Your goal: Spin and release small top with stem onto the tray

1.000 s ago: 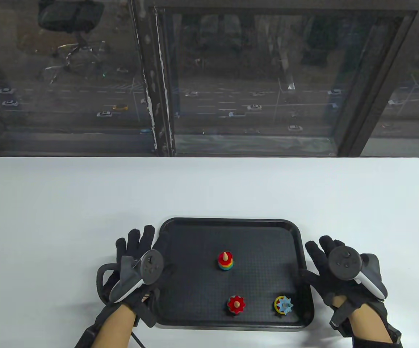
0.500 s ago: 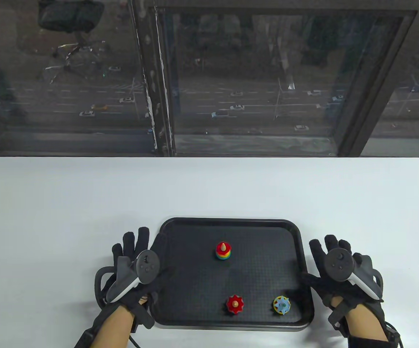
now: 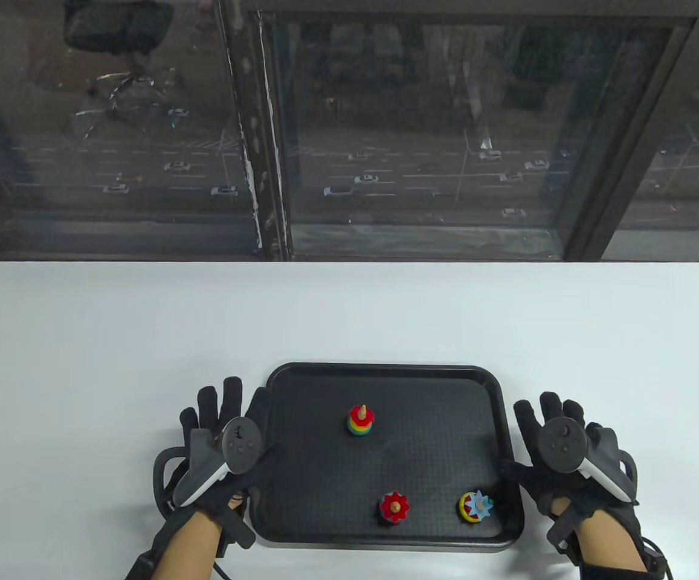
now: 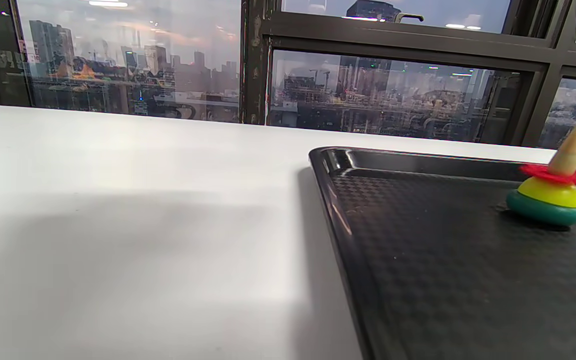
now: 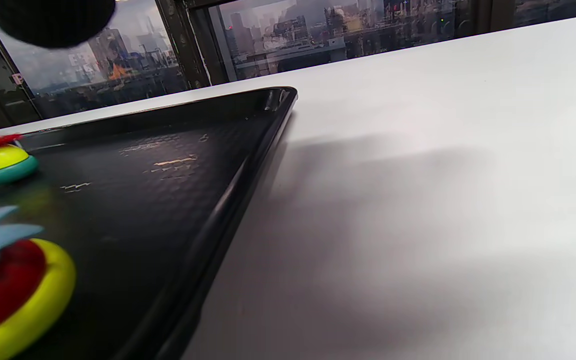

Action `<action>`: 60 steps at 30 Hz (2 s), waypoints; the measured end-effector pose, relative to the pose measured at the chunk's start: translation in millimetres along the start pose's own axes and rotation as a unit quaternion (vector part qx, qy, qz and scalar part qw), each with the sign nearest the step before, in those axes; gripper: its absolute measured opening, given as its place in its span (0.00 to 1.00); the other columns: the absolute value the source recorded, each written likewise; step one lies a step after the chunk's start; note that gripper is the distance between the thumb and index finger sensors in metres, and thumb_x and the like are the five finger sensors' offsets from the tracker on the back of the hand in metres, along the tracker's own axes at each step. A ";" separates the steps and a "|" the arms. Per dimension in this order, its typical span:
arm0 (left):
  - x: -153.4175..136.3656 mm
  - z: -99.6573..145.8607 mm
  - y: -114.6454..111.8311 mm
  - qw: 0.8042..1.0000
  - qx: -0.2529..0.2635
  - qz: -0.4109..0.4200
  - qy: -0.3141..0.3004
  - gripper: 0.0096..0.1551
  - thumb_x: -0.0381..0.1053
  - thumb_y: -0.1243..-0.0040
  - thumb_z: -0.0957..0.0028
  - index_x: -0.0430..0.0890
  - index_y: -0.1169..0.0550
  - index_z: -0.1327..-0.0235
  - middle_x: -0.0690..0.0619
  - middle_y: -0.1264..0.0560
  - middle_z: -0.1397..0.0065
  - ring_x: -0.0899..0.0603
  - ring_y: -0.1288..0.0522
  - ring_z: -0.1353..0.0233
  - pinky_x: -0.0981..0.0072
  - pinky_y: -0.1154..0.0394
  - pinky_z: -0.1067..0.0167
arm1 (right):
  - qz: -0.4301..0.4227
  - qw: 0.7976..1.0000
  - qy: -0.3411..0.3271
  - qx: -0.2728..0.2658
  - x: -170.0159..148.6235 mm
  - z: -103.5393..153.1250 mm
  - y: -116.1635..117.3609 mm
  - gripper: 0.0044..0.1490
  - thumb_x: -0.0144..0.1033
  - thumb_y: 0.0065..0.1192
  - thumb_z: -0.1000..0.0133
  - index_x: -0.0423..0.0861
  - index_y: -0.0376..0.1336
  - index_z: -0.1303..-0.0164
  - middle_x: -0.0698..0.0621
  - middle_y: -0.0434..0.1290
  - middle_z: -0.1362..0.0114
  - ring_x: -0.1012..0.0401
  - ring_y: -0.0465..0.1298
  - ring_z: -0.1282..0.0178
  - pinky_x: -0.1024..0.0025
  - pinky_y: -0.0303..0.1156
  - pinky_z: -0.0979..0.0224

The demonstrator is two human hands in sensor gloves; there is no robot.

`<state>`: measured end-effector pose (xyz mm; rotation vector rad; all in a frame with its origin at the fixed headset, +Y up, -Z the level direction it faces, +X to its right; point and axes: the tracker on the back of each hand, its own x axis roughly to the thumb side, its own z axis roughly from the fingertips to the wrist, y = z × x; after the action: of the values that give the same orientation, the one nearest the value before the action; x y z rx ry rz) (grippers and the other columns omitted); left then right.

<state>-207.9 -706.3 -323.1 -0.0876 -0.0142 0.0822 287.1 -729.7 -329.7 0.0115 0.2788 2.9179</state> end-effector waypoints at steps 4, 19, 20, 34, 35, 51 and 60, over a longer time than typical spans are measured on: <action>0.3 -0.9 -0.7 1.000 -0.005 0.002 -0.002 0.54 0.84 0.62 0.64 0.72 0.55 0.19 0.56 0.65 0.07 0.33 0.65 0.10 0.31 0.60 0.19 | -0.006 1.000 0.003 0.004 -1.4 -1.2 0.5 0.60 0.75 0.47 0.54 0.64 0.27 0.21 0.46 0.23 0.16 0.38 0.28 0.16 0.31 0.33 0.24; 2.4 1.6 -0.1 1.000 -0.002 -0.002 -0.009 0.54 0.83 0.62 0.64 0.72 0.55 0.19 0.56 0.64 0.07 0.33 0.65 0.10 0.31 0.60 0.20 | -0.007 1.000 -0.001 0.016 2.4 0.1 3.5 0.59 0.74 0.46 0.54 0.64 0.27 0.21 0.46 0.23 0.16 0.38 0.28 0.16 0.31 0.33 0.25; 2.6 1.8 -0.5 1.000 -0.001 -0.005 -0.009 0.54 0.83 0.62 0.64 0.72 0.55 0.19 0.56 0.64 0.07 0.34 0.65 0.10 0.31 0.60 0.19 | -0.009 1.000 -0.002 0.016 2.4 0.6 2.8 0.59 0.74 0.46 0.54 0.64 0.27 0.21 0.46 0.23 0.16 0.37 0.28 0.16 0.31 0.33 0.25; 3.2 2.8 -1.1 1.000 0.005 -0.003 -0.014 0.54 0.82 0.61 0.63 0.72 0.54 0.19 0.56 0.65 0.07 0.34 0.66 0.10 0.32 0.61 0.19 | -0.039 0.999 -0.012 0.015 3.2 -1.2 -3.5 0.59 0.74 0.47 0.53 0.64 0.28 0.20 0.46 0.23 0.16 0.38 0.28 0.16 0.31 0.32 0.24; 3.7 2.7 -1.3 1.000 0.005 -0.005 -0.016 0.54 0.82 0.60 0.63 0.72 0.54 0.19 0.56 0.65 0.07 0.34 0.66 0.10 0.32 0.62 0.19 | -0.040 0.999 -0.011 0.019 3.4 -2.5 -3.0 0.59 0.74 0.47 0.53 0.64 0.28 0.20 0.46 0.23 0.16 0.38 0.27 0.16 0.31 0.32 0.24; 5.3 2.5 -4.0 1.000 0.002 -0.006 -0.020 0.53 0.81 0.60 0.63 0.73 0.54 0.19 0.57 0.65 0.07 0.35 0.67 0.10 0.33 0.62 0.18 | -0.061 0.998 -0.011 0.015 1.6 -5.8 -10.0 0.58 0.73 0.47 0.53 0.63 0.29 0.20 0.46 0.24 0.16 0.38 0.27 0.16 0.31 0.32 0.25; 5.4 2.1 -4.7 1.000 0.007 0.000 -0.024 0.53 0.81 0.60 0.63 0.72 0.53 0.19 0.56 0.65 0.07 0.35 0.66 0.10 0.33 0.62 0.19 | -0.069 0.997 -0.020 -0.006 -0.5 1.8 -16.1 0.58 0.72 0.48 0.53 0.62 0.32 0.19 0.45 0.25 0.15 0.37 0.28 0.17 0.31 0.33 0.25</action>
<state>-202.1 -710.3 -320.6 -0.0720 -0.0615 0.0839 290.9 -714.1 -330.9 0.0466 0.2466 2.7776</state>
